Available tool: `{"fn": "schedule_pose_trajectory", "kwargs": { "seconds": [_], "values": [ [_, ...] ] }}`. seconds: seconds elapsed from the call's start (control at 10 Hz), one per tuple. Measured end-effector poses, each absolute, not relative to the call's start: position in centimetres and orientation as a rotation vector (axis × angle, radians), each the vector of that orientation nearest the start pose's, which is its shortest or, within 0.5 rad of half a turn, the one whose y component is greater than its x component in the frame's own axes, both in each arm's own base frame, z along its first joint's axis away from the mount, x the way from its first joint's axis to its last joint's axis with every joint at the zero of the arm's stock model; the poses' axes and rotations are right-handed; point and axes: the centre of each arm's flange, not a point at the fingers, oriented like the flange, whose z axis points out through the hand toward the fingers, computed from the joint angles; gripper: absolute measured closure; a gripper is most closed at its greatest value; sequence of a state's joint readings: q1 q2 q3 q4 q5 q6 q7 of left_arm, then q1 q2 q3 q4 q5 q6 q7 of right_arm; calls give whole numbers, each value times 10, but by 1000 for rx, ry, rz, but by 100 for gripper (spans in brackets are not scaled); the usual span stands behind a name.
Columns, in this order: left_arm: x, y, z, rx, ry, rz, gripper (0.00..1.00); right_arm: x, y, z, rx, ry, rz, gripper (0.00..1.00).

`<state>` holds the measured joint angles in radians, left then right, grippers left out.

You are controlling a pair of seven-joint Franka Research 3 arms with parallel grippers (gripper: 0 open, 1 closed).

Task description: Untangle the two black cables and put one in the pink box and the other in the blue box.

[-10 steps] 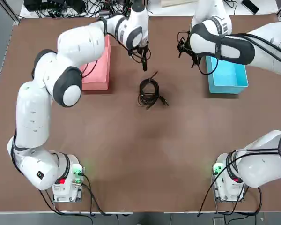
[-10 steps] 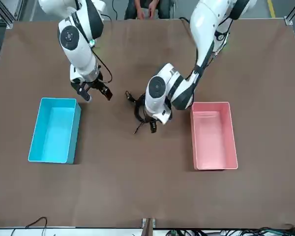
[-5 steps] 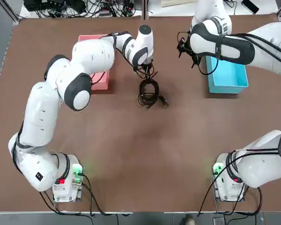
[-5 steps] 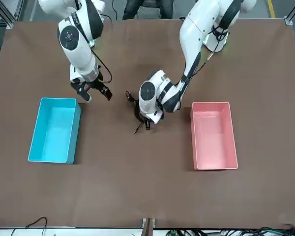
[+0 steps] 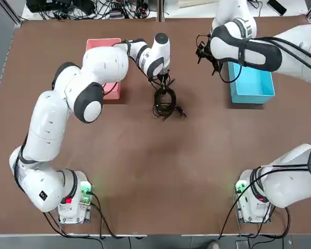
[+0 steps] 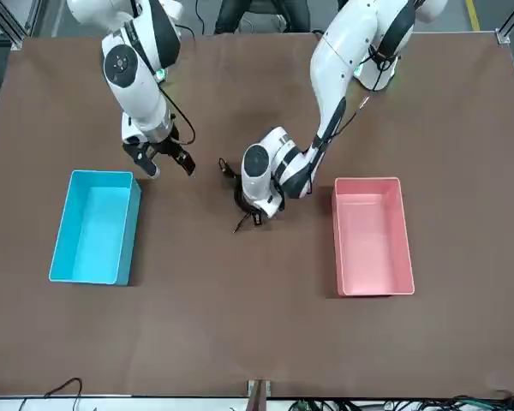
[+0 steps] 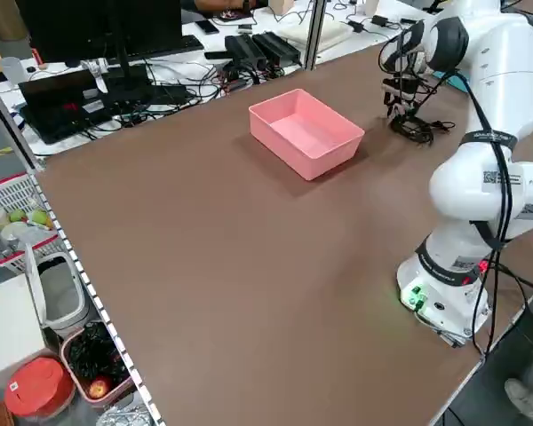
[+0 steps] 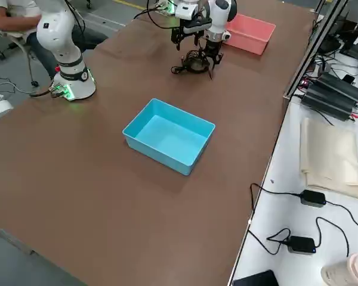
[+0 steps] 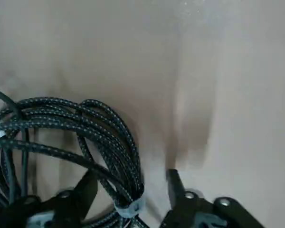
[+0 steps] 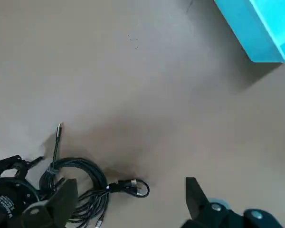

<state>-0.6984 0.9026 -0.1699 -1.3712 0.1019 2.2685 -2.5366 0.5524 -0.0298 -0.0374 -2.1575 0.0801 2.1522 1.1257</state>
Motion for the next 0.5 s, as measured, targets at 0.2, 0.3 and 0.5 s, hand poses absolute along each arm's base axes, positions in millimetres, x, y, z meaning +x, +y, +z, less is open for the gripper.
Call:
{"fn": "schedule_pose_trajectory", "kwargs": {
  "seconds": [0.2, 0.3, 0.5],
  "values": [
    [493, -544, 175, 2130, 2304, -63, 68, 463, 265, 414, -2911, 996, 51, 0],
    [494, -544, 175, 2134, 2297, -52, 81, 463, 265, 414, -2910, 997, 51, 0],
    [494, -544, 176, 2137, 2293, -47, 83, 463, 265, 414, -2905, 1007, 50, 0]
  ]
}}
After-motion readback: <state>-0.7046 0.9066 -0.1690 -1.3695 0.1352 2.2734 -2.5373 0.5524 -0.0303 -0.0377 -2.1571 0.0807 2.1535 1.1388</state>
